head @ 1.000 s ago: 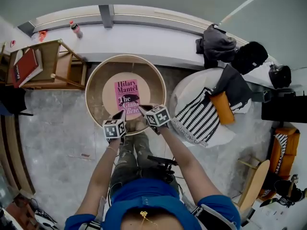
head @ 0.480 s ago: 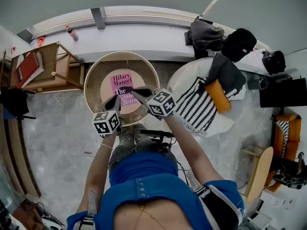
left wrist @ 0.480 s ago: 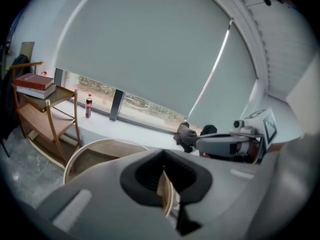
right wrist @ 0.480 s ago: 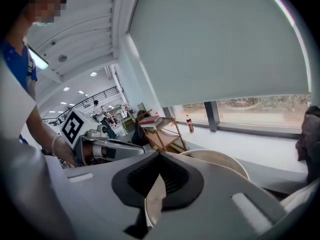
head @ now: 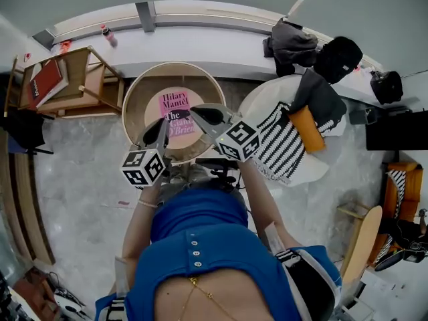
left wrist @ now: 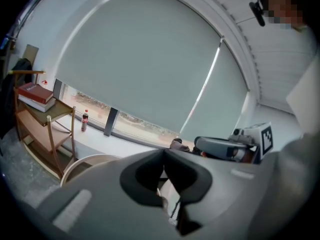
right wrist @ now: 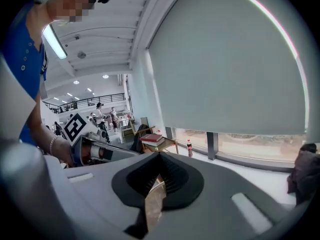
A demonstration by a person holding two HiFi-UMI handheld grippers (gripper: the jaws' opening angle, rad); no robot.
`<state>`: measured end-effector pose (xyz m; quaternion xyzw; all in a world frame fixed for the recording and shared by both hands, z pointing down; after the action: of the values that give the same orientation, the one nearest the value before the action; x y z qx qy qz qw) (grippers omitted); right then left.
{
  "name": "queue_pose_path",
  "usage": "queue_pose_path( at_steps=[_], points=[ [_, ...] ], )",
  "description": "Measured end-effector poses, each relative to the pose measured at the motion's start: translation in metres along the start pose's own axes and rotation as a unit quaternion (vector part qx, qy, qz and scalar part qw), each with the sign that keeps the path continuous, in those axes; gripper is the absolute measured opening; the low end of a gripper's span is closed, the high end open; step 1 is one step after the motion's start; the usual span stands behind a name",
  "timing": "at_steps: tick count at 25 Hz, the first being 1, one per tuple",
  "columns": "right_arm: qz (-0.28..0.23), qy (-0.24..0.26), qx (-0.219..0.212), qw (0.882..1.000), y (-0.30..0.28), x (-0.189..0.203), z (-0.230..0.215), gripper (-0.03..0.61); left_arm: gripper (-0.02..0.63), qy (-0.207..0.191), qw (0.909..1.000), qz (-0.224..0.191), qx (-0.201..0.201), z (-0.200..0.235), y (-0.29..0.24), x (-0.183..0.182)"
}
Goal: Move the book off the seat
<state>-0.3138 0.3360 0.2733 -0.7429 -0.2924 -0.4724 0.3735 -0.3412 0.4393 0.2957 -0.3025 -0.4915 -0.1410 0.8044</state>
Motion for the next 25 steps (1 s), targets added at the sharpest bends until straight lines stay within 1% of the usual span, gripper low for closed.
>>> queue_pose_path(
  at_steps=[5, 9, 13, 17, 25],
  points=[
    [-0.042, 0.043, 0.010, 0.998, 0.013, -0.030, 0.014, -0.002, 0.002, -0.030, 0.9992, -0.026, -0.005, -0.015, 0.013, -0.018],
    [-0.063, 0.060, -0.002, 0.996, 0.019, -0.052, 0.027, -0.002, 0.002, -0.033, 0.9986, -0.041, -0.001, -0.026, 0.017, -0.028],
    [-0.073, 0.063, -0.012, 0.995, 0.019, -0.063, 0.037, -0.002, 0.002, -0.035, 0.9978, -0.055, 0.007, -0.033, 0.018, -0.043],
    [-0.074, 0.056, -0.010, 0.996, 0.020, -0.061, 0.044, -0.002, 0.002, -0.049, 0.9963, -0.071, 0.010, -0.042, 0.023, -0.055],
    [-0.084, 0.042, -0.003, 0.996, 0.020, -0.063, 0.047, -0.002, 0.002, -0.073, 0.9943, -0.076, 0.016, -0.049, 0.027, -0.062]
  ],
)
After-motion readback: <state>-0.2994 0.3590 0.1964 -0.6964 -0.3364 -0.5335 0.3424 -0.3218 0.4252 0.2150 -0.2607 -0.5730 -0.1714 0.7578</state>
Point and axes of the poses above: the fingertips, and each gripper's own axes: y backward along the fingers, z to its left, x out of its underside, the point moved 2 cm from there along y, backward along the fingers, and after that the axes turned 6 degrees about -y, right-handed, at the moved point
